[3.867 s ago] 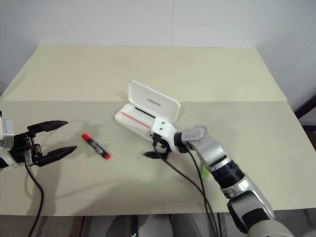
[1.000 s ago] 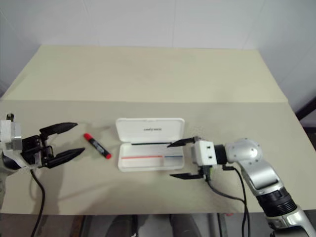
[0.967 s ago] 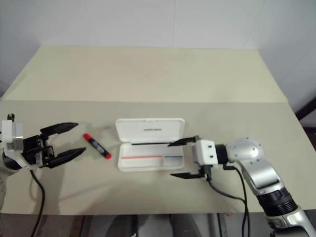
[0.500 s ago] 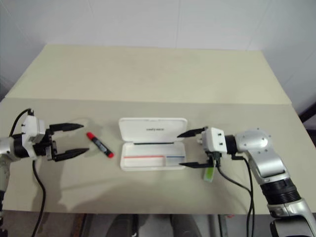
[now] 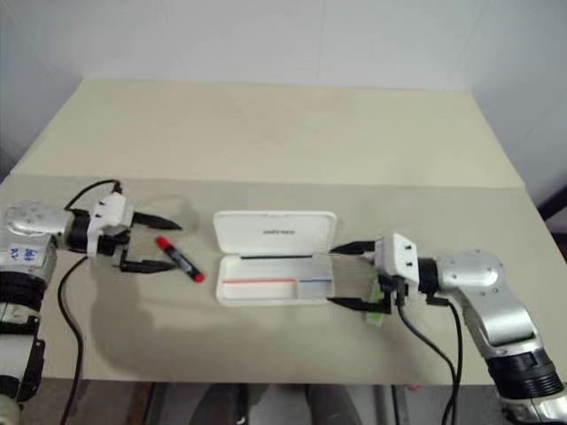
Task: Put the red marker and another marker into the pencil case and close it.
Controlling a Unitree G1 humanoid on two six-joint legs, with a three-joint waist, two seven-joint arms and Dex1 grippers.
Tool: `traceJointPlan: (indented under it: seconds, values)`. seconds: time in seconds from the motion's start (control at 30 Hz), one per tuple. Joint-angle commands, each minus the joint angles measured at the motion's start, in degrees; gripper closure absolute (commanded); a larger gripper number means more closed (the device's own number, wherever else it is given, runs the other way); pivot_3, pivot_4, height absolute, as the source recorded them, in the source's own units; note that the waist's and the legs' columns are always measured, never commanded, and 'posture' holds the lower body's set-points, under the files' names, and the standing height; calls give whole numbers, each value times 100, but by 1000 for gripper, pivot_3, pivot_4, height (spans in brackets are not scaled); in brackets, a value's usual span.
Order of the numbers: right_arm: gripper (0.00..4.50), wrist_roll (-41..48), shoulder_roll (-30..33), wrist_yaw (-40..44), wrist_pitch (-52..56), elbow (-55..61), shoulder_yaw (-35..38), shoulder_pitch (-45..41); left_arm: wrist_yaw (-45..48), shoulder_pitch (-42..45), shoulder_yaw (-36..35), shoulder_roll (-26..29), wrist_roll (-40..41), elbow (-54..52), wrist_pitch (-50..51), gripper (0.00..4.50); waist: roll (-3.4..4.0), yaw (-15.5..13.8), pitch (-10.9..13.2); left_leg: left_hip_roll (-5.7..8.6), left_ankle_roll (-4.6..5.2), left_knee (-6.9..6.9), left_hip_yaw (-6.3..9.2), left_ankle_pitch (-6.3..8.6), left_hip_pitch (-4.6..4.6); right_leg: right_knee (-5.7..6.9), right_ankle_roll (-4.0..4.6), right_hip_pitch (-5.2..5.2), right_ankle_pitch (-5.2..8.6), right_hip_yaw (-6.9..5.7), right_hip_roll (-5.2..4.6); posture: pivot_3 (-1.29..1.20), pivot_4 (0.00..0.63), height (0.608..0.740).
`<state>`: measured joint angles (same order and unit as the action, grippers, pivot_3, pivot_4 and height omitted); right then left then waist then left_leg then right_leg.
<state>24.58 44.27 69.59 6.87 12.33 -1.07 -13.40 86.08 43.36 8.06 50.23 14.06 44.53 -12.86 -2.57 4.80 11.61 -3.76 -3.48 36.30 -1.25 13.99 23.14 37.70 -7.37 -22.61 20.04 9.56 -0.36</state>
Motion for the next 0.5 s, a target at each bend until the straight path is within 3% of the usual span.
traceJointPlan:
  seconds: [0.03, 0.27, 0.5]
  values:
    - [18, 98, 26, -199, 45, 336, 286, 215, 642, 364, 564, 82, 43, 305, -278, 0, 0, -12, 0, 0, 0, 1, 1, 0, 1, 1, 0, 0, 0, 0, 0, 0, 150, 740]
    - [18, 56, 37, -423, 65, 514, 392, 427, 642, 895, 1475, 38, -53, 965, -657, 0, -1, -17, 0, 1, 0, 7, 1, 0, 4, 1, -4, 0, 0, 1, 1, 0, 150, 740]
    - [18, 55, 70, -553, 35, 561, 444, 513, 642, 1118, 1929, -69, -90, 1472, -1092, 0, 0, -21, 0, 1, 0, 10, 2, 0, 4, 2, -4, 2, 0, 2, 1, 0, 150, 740]
